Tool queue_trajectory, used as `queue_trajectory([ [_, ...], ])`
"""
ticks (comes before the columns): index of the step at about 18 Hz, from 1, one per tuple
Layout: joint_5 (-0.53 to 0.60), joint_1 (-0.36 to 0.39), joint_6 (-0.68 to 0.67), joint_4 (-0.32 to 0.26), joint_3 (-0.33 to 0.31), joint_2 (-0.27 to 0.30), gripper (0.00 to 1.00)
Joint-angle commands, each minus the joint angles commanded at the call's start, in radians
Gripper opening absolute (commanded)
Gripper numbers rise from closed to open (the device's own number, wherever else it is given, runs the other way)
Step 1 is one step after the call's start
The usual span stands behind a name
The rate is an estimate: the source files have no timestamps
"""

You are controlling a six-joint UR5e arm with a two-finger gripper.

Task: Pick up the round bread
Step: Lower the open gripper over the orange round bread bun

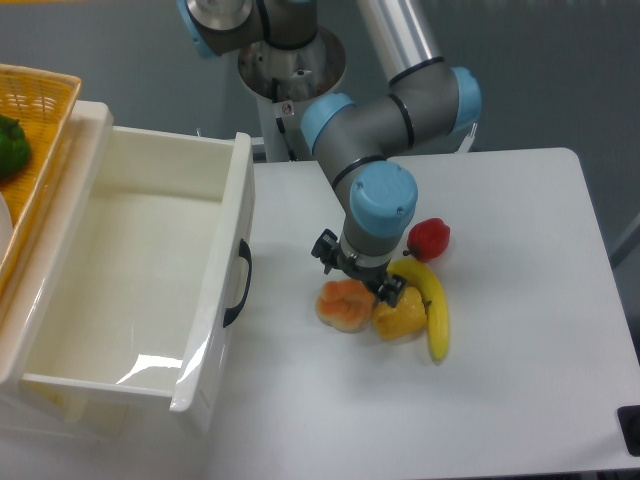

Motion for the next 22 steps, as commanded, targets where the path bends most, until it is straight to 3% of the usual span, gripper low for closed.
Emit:
queue_trajectory([
  [4, -0.006, -0.015, 0.048, 0.005, 0.005, -0.04, 1.0],
  [22, 0.006, -0.026, 0.062, 0.006, 0.003, -0.095, 1.0],
])
